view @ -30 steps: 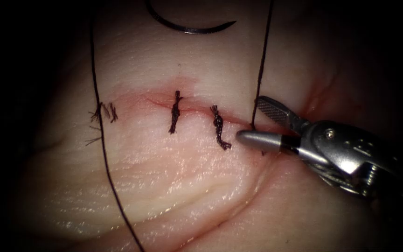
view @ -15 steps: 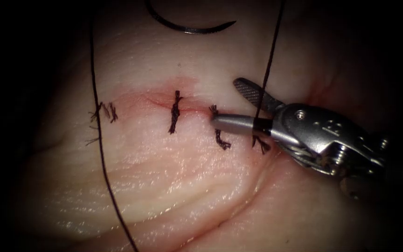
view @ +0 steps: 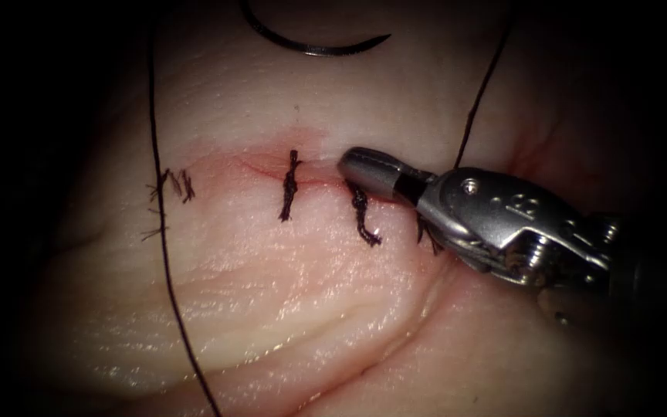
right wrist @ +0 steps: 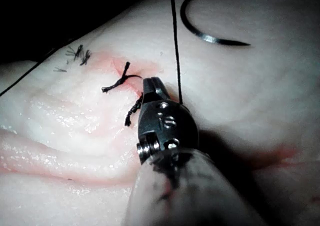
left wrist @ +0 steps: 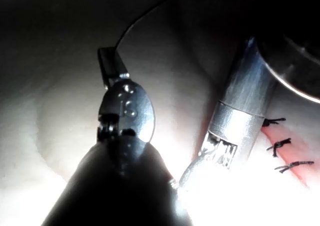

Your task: Wound Closure

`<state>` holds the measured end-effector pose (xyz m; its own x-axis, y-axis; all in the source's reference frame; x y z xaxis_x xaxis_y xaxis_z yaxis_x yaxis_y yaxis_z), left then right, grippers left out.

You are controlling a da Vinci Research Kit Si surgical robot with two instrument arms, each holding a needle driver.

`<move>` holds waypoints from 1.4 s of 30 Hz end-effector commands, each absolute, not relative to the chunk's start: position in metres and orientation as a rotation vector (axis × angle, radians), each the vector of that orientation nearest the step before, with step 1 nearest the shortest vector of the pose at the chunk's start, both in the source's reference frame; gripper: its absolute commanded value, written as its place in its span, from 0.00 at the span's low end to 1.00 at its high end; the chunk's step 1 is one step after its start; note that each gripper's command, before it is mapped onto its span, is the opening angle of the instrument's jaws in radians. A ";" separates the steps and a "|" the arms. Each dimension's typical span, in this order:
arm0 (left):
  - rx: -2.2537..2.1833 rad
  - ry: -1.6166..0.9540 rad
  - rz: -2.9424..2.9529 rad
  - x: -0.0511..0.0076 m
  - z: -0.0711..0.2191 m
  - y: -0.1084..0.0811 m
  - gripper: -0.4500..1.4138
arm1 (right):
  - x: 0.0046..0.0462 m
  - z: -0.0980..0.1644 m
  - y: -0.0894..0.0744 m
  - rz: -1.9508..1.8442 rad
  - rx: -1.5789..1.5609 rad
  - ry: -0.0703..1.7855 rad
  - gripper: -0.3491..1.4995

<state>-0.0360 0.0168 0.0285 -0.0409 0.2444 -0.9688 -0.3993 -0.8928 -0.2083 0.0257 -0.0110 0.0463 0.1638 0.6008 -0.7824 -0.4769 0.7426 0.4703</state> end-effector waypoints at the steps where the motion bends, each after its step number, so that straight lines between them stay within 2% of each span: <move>1: -1.811 0.162 1.989 -0.0367 0.029 0.017 0.00 | 0.0262 0.047 -0.010 0.785 0.093 1.210 0.00; 4: -1.819 0.157 1.990 -0.0367 0.029 0.017 0.00 | 0.0256 0.046 -0.010 0.740 0.036 1.244 0.00; 7: -1.832 0.162 1.996 -0.0363 0.028 0.017 0.00 | 0.0245 0.045 -0.010 0.730 0.029 1.266 0.62; 8: -1.831 0.172 2.006 -0.0361 0.028 0.017 0.00 | 0.0241 0.045 -0.010 0.722 0.027 1.273 0.68; 9: -1.822 0.189 2.024 -0.0356 0.028 0.016 0.00 | 0.0229 0.045 -0.011 0.702 0.028 1.286 0.81; 11: -1.810 0.213 2.048 -0.0352 0.027 0.016 0.00 | 0.0209 0.044 -0.012 0.663 0.030 1.304 0.90; 16: -1.820 0.210 2.070 -0.0335 0.026 0.014 0.00 | 0.0167 0.043 -0.014 0.629 -0.002 1.285 0.89; 18: -1.823 0.216 2.075 -0.0330 0.026 0.013 0.00 | 0.0149 0.043 -0.014 0.642 -0.026 1.247 0.85; 20: -1.826 0.229 2.083 -0.0332 0.025 0.011 0.00 | 0.0136 0.043 -0.015 0.671 -0.061 1.193 0.76; 21: -1.836 0.240 2.089 -0.0334 0.024 0.009 0.00 | 0.0120 0.043 -0.015 0.648 -0.094 1.168 0.52; 22: -1.837 0.245 2.093 -0.0334 0.024 0.009 0.00 | 0.0112 0.042 -0.015 0.630 -0.112 1.157 0.40; 23: -1.849 0.247 2.094 -0.0333 0.024 0.008 0.00 | 0.0101 0.042 -0.015 0.618 -0.126 1.140 0.17; 24: -1.866 0.250 2.094 -0.0333 0.023 0.007 0.00 | 0.0094 0.042 -0.015 0.598 -0.140 1.124 0.00; 30: -1.919 0.192 2.126 -0.0362 0.023 0.001 0.00 | 0.0064 0.042 -0.013 0.316 -0.271 0.968 0.01; 38: -1.848 0.147 2.385 -0.0470 0.028 -0.006 0.00 | 0.0062 0.039 -0.013 0.185 -0.252 0.988 0.07; 42: -1.807 -0.018 2.601 -0.0508 0.033 -0.009 0.00 | 0.0065 0.039 -0.014 0.154 -0.232 0.994 0.09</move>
